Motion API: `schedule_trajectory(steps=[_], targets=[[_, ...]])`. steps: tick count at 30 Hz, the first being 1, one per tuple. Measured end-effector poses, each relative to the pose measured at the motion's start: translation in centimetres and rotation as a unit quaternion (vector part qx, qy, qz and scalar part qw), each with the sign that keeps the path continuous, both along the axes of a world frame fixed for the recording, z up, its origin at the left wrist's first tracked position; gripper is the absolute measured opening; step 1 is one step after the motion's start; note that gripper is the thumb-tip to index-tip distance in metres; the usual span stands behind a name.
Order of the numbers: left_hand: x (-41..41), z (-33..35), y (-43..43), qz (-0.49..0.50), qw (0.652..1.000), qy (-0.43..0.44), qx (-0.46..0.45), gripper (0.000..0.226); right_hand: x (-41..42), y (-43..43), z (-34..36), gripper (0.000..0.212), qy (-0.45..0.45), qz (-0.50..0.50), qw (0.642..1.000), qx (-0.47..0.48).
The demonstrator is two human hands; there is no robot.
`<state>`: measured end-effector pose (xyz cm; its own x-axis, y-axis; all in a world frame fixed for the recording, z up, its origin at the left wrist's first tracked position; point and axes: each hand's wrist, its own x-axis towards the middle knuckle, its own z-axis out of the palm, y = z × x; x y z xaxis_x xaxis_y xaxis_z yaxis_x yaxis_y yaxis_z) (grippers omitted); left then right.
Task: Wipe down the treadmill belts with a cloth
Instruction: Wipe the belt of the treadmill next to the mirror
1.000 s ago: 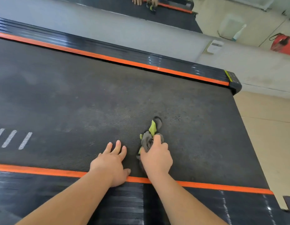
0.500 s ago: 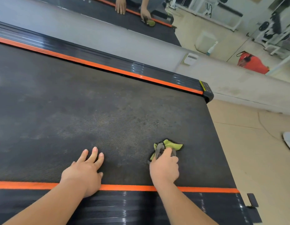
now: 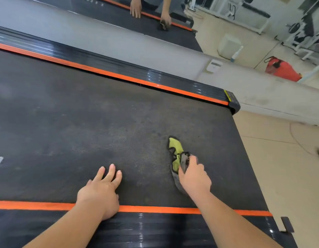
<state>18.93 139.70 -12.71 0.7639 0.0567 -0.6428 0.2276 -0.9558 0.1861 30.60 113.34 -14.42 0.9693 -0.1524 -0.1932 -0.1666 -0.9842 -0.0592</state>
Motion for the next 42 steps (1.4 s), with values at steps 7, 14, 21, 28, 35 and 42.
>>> schedule_trajectory(steps=[7, 14, 21, 28, 35, 42], targets=[[-0.1, -0.6, 0.1, 0.002, 1.0, -0.009, -0.001, 0.072, -5.6, 11.4, -2.2, 0.048, -0.079, 0.082, 0.993, 0.041], [0.1, -0.5, 0.3, 0.004, 1.0, -0.005, -0.008, 0.074, 0.9, 2.2, -0.3, 0.046, -0.033, 0.217, 0.974, -0.06], [-0.3, -0.8, -0.2, 0.0, 1.0, -0.015, 0.006, 0.074, 0.2, 0.0, -1.5, 0.042, -0.086, -0.138, 0.986, 0.02], [-0.1, -0.5, -0.1, 0.018, 1.0, -0.004, -0.01, 0.078, -7.5, 11.8, -2.7, 0.049, -0.133, 0.214, 0.966, 0.063], [-0.1, 0.0, -1.2, 0.07, 0.996, -0.056, -0.024, 0.073, -2.4, 4.1, -1.3, 0.051, -0.074, 0.236, 0.968, -0.035], [0.4, 2.3, -4.8, 0.026, 0.981, -0.14, -0.134, 0.093, -5.0, 4.1, 0.5, 0.065, 0.041, -0.039, 0.995, 0.082]])
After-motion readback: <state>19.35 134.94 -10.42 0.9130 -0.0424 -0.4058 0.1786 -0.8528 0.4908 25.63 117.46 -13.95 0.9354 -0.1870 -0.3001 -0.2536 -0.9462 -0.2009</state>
